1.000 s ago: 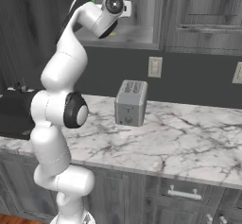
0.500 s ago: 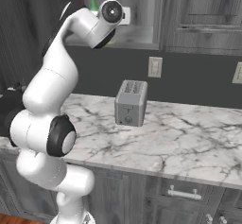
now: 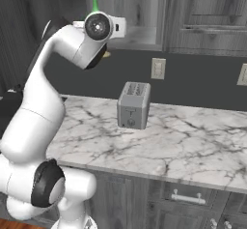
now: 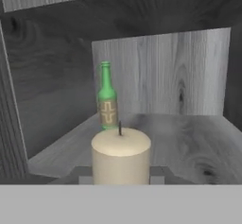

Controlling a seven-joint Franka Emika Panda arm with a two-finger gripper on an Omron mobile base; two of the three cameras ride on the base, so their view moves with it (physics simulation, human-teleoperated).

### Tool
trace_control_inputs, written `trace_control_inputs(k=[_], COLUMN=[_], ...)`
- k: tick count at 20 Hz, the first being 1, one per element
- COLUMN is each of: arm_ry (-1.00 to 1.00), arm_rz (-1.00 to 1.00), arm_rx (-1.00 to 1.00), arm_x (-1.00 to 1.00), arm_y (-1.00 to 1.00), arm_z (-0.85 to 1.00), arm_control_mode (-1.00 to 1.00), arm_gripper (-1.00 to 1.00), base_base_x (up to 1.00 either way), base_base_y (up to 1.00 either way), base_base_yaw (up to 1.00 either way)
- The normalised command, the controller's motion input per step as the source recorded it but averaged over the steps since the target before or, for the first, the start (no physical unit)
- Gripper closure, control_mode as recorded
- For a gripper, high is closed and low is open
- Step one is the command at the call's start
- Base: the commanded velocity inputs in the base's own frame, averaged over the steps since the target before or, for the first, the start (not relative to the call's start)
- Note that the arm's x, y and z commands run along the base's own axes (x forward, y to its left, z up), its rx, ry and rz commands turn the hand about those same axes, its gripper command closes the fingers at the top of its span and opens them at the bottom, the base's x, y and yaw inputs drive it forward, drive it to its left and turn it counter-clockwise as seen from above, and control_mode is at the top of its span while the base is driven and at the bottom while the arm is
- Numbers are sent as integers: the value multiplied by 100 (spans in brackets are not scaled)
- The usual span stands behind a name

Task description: Get the candle and the beer from the cabinet and move them to the dining counter.

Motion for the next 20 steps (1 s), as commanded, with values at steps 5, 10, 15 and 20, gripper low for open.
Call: trace_control_inputs(k=[5, 10, 15, 20], arm_ry=[0, 0, 0, 2], arm_rz=[-6, -5, -4, -4], arm_rx=[0, 0, 0, 0], arm_x=[-92, -83, -61, -56], arm_y=[0, 0, 0, 3], arm_z=[0, -1, 0, -4], arm_control_mode=[-100, -100, -100, -100], arm_gripper=[100, 100, 100, 100], base_base_x=[0, 0, 0, 0], base_base_y=[0, 0, 0, 0], base_base_yaw=[0, 0, 0, 0])
